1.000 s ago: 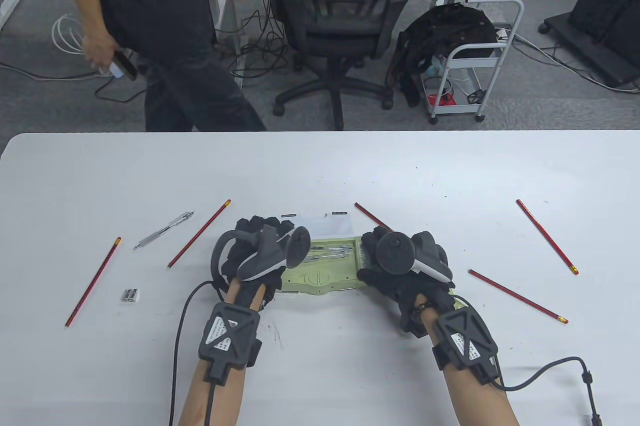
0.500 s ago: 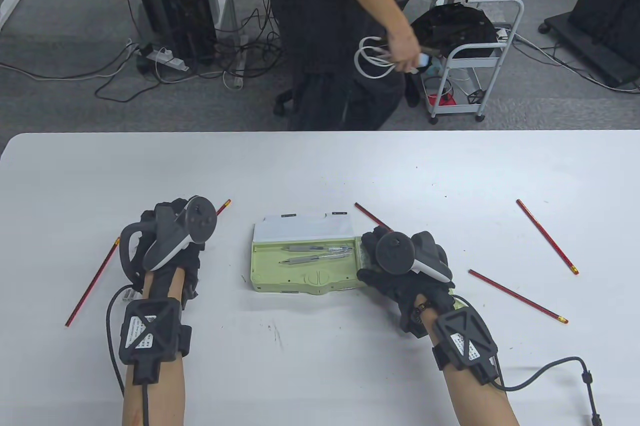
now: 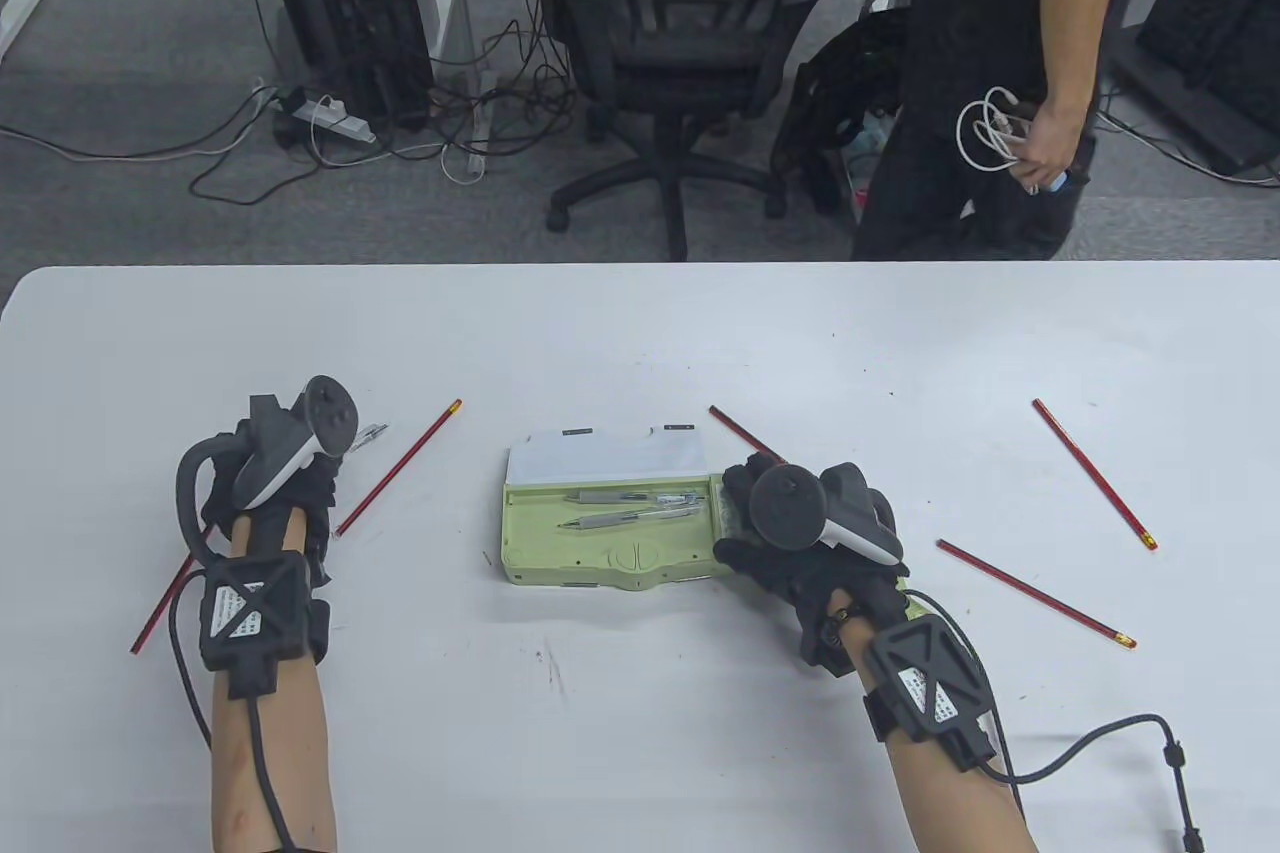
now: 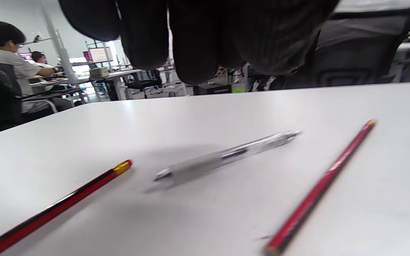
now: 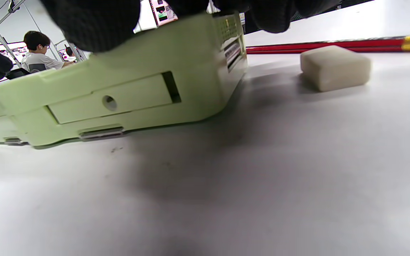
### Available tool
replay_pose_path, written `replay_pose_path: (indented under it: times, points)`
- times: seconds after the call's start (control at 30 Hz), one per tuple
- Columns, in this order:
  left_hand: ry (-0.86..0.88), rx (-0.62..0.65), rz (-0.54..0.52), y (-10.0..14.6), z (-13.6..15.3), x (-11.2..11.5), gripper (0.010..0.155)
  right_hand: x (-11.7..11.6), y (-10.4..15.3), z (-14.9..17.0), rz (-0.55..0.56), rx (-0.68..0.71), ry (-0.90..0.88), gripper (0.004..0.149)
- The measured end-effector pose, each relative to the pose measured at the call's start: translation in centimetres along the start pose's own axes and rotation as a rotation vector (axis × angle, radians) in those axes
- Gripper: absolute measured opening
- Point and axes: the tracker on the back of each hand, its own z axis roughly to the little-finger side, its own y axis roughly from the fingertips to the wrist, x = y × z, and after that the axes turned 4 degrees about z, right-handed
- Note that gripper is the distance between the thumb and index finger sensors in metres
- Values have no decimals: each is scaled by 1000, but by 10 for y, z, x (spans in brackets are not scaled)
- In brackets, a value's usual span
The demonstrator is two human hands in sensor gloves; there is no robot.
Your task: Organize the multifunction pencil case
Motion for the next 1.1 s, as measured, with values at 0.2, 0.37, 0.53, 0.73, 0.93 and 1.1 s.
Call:
replay_pose_path:
  times: [0.2, 0.37, 0.53, 0.73, 0.93, 1.1]
  points:
    - [-28, -61, 60, -20, 8, 18, 55, 0, 0, 0, -2, -1, 3, 81]
    - [-68, -74, 75, -28, 1, 25, 54, 0, 0, -1, -2, -1, 6, 81]
    - [-112, -92, 98, -33, -5, 35, 53, 0, 0, -1, -2, 0, 7, 81]
    - [-132, -98, 97, -38, -11, 41, 50, 0, 0, -1, -3, 1, 6, 81]
    - [-175, -111, 99, -40, -16, 46, 48, 0, 0, -1, -2, 1, 10, 81]
    - [-190, -121, 67, -41, -18, 48, 46, 0, 0, -2, -3, 1, 11, 81]
